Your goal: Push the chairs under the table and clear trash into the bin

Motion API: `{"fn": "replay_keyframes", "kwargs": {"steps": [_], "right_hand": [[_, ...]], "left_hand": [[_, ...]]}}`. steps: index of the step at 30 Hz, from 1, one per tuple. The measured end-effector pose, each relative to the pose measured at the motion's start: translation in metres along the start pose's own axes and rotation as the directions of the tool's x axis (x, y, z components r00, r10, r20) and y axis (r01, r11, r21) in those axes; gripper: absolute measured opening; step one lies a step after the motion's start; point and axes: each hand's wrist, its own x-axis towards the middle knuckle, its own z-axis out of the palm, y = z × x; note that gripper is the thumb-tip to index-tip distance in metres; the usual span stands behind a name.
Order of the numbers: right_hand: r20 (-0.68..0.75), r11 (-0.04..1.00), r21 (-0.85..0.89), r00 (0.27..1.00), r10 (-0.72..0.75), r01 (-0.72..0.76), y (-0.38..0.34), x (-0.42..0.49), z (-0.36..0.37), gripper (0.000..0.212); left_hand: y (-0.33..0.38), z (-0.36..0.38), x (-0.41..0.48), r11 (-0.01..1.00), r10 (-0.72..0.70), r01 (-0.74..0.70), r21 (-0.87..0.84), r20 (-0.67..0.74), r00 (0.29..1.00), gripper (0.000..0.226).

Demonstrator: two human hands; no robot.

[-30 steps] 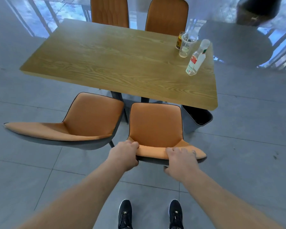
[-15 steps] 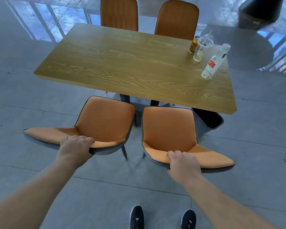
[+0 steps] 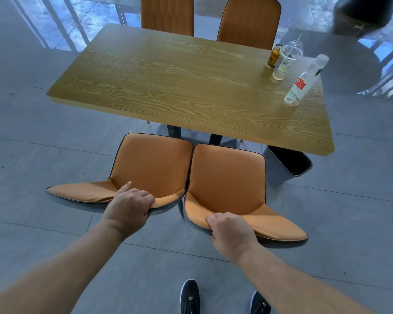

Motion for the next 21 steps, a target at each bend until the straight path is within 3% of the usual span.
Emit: {"fn": "replay_keyframes", "kwargs": {"steps": [4,7,10,14,17,21], "right_hand": [[-0.008,1.0,-0.012,1.0,0.01,-0.01,0.005,-0.001,-0.004,0.012],[0.0,1.0,-0.003,1.0,0.02,-0.02,0.0,0.001,-0.006,0.016],[0.024,0.997,0.018,0.997,0.07,-0.071,-0.005,0.003,-0.004,0.031],[0.091,0.962,0.197,0.98,0.176,-0.191,0.0,0.004,-0.013,0.069],[0.023,0.932,0.258,0.966,0.259,-0.256,0.012,0.003,-0.033,0.073],[-0.112,0.94,0.19,0.945,0.307,-0.283,0.027,-0.008,-0.071,0.077]], "left_hand": [[-0.008,0.006,-0.005,1.0,-0.004,0.004,0.025,0.015,1.0,0.017],[0.0,0.0,-0.001,0.997,-0.081,0.079,0.023,0.101,0.992,0.01],[0.011,-0.011,0.007,0.972,-0.234,0.229,0.05,0.237,0.943,0.034],[0.027,-0.032,0.027,0.875,-0.327,0.448,-0.183,0.459,0.826,0.084],[0.039,-0.045,0.039,0.787,-0.374,0.536,-0.305,0.454,0.809,0.106],[0.059,-0.07,0.052,0.784,-0.396,0.521,-0.337,0.375,0.838,0.116]]}}
